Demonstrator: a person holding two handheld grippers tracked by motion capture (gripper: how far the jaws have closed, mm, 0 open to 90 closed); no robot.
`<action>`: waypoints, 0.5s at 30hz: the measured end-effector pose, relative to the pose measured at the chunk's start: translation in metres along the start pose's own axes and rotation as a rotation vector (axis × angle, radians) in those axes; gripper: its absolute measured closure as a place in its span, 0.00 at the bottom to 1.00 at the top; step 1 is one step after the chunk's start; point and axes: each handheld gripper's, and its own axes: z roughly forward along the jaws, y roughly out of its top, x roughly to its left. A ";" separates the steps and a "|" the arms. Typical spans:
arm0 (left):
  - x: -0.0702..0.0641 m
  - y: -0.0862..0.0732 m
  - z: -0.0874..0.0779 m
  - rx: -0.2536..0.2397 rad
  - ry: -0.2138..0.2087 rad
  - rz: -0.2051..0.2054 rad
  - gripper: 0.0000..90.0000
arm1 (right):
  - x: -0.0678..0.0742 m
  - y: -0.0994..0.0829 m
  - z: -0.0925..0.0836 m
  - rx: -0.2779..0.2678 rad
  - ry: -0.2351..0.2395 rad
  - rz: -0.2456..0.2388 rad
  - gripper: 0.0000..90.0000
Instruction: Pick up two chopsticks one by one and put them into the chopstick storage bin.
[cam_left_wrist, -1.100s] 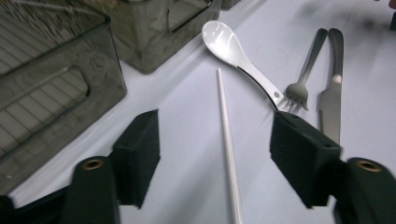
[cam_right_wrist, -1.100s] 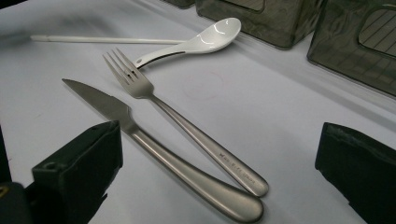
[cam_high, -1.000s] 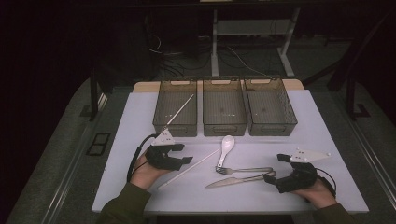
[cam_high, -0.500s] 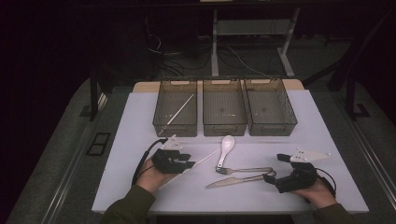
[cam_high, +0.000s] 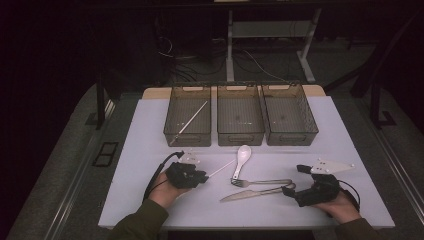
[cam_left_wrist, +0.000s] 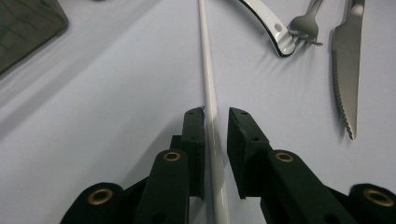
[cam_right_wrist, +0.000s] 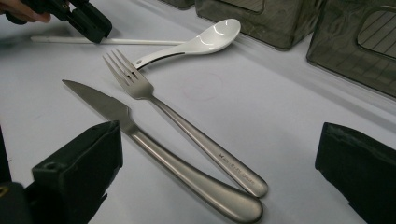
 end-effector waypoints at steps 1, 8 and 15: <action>-0.001 -0.001 0.001 0.003 0.004 -0.002 0.86 | 0.000 0.000 0.000 0.000 0.000 0.000 0.01; -0.006 -0.001 0.002 0.005 0.041 0.029 0.91 | 0.000 0.000 0.000 0.003 -0.002 -0.001 0.01; -0.006 -0.001 0.002 0.006 0.046 0.029 0.93 | 0.000 0.000 0.000 0.004 -0.001 -0.001 0.01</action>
